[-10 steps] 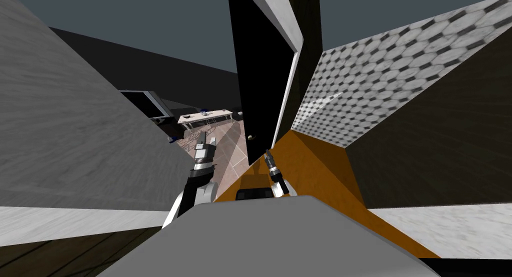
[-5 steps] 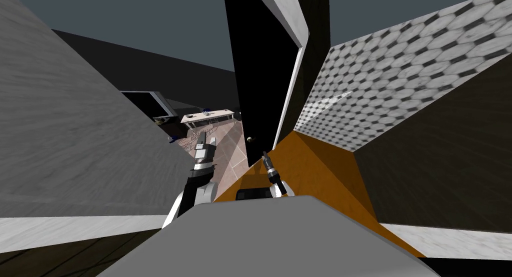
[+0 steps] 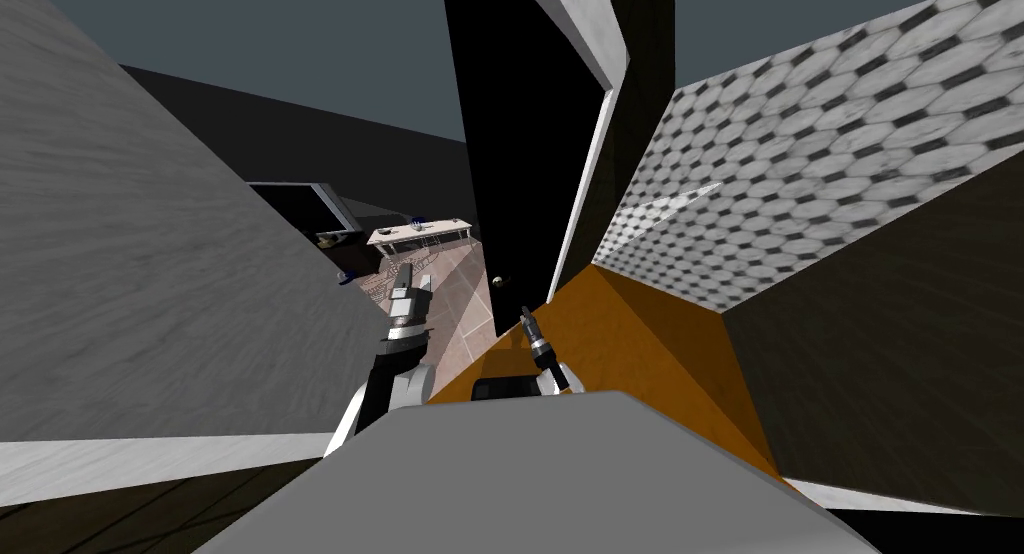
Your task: Push the door open
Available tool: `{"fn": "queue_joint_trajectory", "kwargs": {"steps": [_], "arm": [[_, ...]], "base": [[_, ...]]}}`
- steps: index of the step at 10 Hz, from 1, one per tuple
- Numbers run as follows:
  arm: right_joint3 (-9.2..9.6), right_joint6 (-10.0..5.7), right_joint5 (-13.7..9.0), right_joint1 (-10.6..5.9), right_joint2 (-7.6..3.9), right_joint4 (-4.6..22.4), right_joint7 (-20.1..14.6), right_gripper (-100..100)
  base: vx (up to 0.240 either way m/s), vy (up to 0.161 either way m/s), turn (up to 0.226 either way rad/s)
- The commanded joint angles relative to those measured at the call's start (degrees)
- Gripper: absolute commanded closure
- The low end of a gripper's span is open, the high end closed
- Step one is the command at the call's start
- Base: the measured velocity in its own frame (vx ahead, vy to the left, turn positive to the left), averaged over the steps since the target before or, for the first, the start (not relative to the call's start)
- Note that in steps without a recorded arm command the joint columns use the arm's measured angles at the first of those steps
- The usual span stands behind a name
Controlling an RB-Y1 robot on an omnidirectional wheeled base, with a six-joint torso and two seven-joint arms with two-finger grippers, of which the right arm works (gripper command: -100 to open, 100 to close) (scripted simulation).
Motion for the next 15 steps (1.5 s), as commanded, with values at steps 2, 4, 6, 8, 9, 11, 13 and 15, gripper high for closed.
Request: {"fn": "queue_joint_trajectory", "kwargs": {"steps": [2,4,6,8,9,11,13,15], "arm": [[0.65,-0.49,0.3,-0.99,0.43,2.7,0.1,-100],[1.17,-0.80,0.5,-1.67,0.81,4.7,0.2,-100],[2.08,-1.34,0.9,-2.86,1.69,8.1,0.4,-100],[2.93,-1.85,1.3,-3.97,2.59,11.3,0.5,-100],[3.29,-2.06,1.4,-4.43,3.06,12.6,0.6,-100],[3.82,-2.38,1.7,-5.13,3.75,14.6,0.7,-100],[4.60,-2.84,2.0,-6.15,4.99,17.6,0.8,-100],[4.80,-2.96,2.1,-6.41,5.34,18.3,0.9,-100]], "base": [[0.065,-0.067,0.074],[0.078,-0.086,0.062],[0.110,-0.118,0.111],[0.139,-0.135,0.134],[0.134,-0.129,0.079],[0.103,-0.111,0.073],[0.130,-0.146,0.110],[0.062,-0.068,0.024]]}}
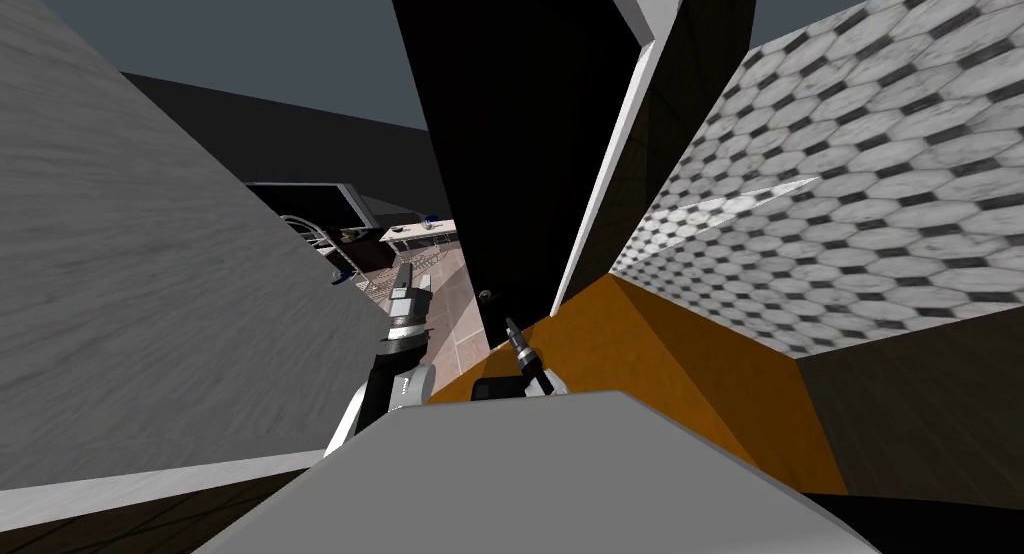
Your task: Push the door open
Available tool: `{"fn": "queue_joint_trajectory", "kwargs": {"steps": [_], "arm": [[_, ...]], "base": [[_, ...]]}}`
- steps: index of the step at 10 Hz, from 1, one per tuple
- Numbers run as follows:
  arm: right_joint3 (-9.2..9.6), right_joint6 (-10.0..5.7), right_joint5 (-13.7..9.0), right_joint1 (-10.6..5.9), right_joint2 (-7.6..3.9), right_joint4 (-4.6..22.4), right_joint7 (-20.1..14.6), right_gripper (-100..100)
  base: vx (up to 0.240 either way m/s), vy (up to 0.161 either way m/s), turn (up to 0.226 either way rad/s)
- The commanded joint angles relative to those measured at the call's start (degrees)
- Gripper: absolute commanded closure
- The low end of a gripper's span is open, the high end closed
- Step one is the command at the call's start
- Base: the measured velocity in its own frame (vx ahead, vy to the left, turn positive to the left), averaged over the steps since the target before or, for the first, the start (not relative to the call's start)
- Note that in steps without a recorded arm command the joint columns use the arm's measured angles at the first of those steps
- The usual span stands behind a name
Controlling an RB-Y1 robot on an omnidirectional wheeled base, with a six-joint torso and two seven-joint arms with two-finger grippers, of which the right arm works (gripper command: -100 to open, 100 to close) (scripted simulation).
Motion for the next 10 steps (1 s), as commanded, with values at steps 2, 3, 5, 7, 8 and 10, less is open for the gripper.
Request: {"fn": "queue_joint_trajectory", "kwargs": {"steps": [2,3,5,7,8,10], "arm": [[0.25,-0.71,0.1,-1.09,1.07,2.6,0.2,-100],[0.23,-0.30,0.1,-0.55,0.77,1.5,0.2,-100],[0.05,-0.41,0.0,-0.73,-1.35,1.7,0.1,-100],[-0.17,-0.51,-0.2,-0.93,-2.52,1.9,0.1,-100],[-0.23,-0.54,-0.3,-0.98,-2.70,2.0,0.0,-100],[-0.42,-0.63,-0.4,-1.15,-2.89,2.2,0.0,-100]], "base": [[0.040,-0.041,0.034],[0.023,-0.025,0.014],[0.107,0.071,0.023],[0.146,0.092,0.021],[0.154,0.071,0.010],[0.158,0.077,0.023]]}}
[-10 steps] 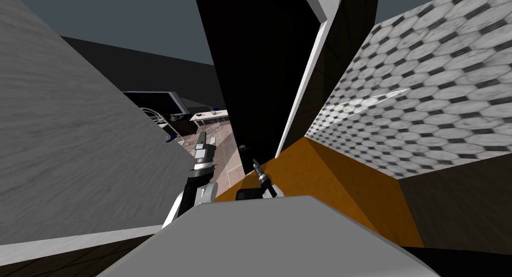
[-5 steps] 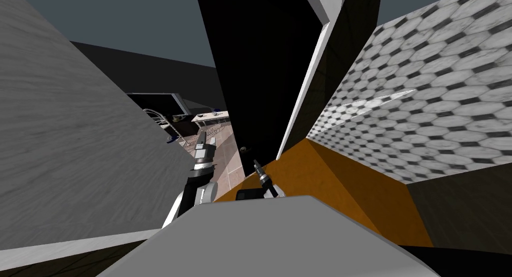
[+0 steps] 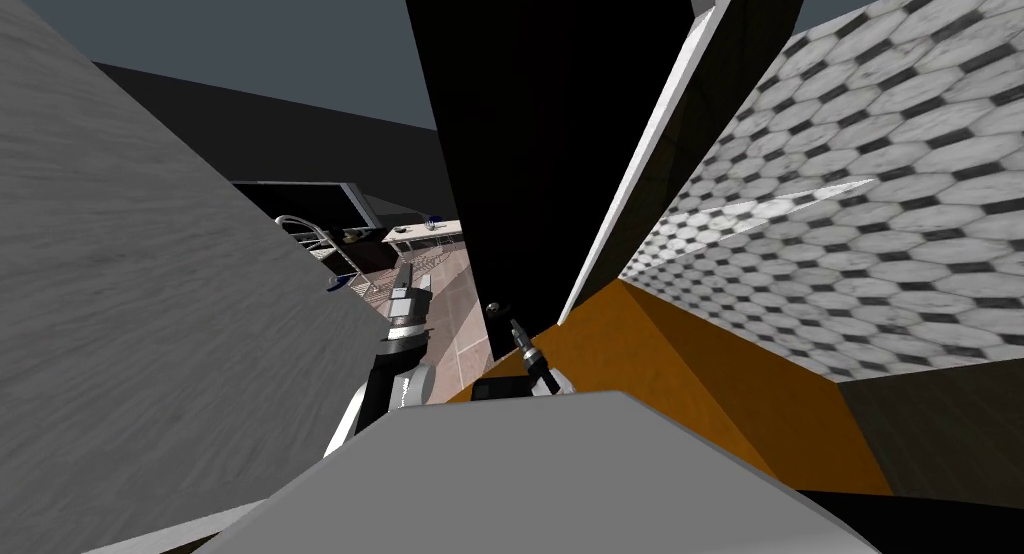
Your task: Push the door open
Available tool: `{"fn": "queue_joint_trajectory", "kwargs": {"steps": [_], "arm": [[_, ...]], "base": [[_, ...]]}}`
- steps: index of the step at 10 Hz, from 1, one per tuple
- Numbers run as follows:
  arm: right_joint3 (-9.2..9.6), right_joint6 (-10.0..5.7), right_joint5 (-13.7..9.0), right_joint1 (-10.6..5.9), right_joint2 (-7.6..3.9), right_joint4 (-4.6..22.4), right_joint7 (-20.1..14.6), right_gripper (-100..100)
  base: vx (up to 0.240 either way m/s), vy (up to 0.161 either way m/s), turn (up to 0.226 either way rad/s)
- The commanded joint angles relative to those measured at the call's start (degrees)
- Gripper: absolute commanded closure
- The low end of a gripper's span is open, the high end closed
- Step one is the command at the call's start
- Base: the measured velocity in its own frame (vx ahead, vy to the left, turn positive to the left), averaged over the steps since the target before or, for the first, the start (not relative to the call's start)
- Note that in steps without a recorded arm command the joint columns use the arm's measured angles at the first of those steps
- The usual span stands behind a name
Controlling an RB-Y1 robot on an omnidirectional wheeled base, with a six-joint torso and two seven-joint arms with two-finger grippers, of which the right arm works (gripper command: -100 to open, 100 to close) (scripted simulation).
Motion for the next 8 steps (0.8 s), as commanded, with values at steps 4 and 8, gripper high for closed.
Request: {"fn": "queue_joint_trajectory", "kwargs": {"steps": [4,8], "arm": [[-0.50,-0.28,-0.4,-0.49,1.60,0.6,-0.2,-100],[-0.52,-0.36,-0.4,-0.41,2.05,0.5,-0.2,100]], "base": [[0.170,0.103,0.021],[0.046,0.028,0.006]]}}
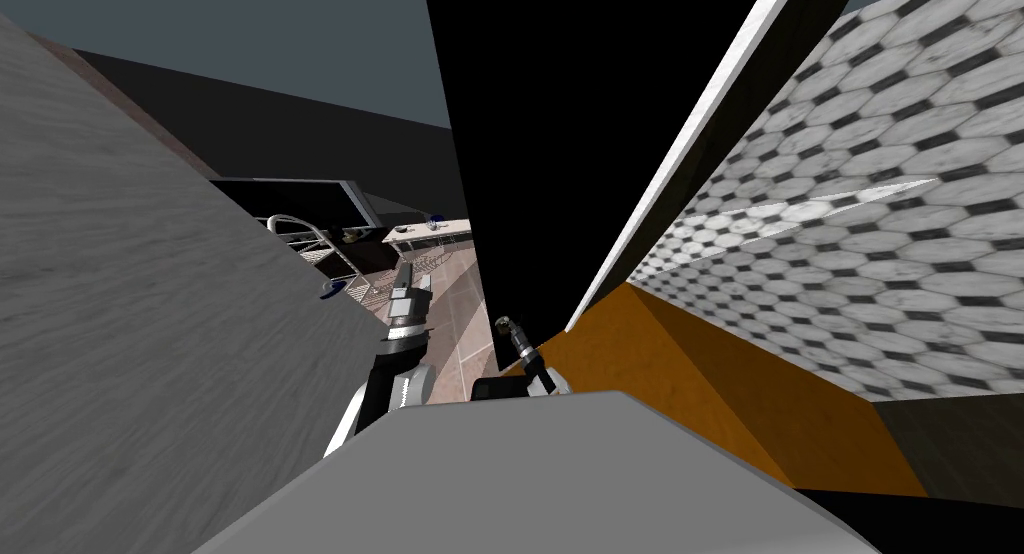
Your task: Push the door open
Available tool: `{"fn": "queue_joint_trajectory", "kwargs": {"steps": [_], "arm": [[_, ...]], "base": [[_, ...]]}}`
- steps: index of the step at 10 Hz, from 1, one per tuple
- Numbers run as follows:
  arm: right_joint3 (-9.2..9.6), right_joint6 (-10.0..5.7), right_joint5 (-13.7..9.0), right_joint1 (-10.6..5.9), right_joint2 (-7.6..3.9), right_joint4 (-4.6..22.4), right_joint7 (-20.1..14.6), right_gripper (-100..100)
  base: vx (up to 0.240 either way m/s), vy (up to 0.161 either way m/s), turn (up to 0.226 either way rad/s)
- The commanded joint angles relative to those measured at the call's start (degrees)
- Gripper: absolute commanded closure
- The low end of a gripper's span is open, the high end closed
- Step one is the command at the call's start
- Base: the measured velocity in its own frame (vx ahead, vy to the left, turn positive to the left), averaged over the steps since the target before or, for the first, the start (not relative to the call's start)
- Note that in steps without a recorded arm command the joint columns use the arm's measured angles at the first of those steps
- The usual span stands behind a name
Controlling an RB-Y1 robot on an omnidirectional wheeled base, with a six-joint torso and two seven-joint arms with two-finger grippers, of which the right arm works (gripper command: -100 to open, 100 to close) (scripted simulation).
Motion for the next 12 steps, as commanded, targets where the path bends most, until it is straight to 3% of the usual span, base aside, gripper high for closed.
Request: {"fn": "queue_joint_trajectory", "kwargs": {"steps": [1,4,5,8,12], "arm": [[0.02,0.10,0.0,0.15,-0.09,0.1,0.0,100],[0.02,0.10,0.0,0.15,-0.09,0.1,0.0,100],[-0.78,0.17,-0.3,0.07,-0.71,0.3,0.2,100],[-2.03,0.16,-0.9,-0.12,-1.44,0.4,0.4,100],[-5.16,0.14,-2.4,-0.61,-2.66,0.7,1.1,100]], "base": [[-0.021,-0.014,0.007],[-0.008,-0.004,-0.002],[0.091,0.077,-0.034],[0.157,0.137,-0.046],[0.156,0.160,-0.066]]}}
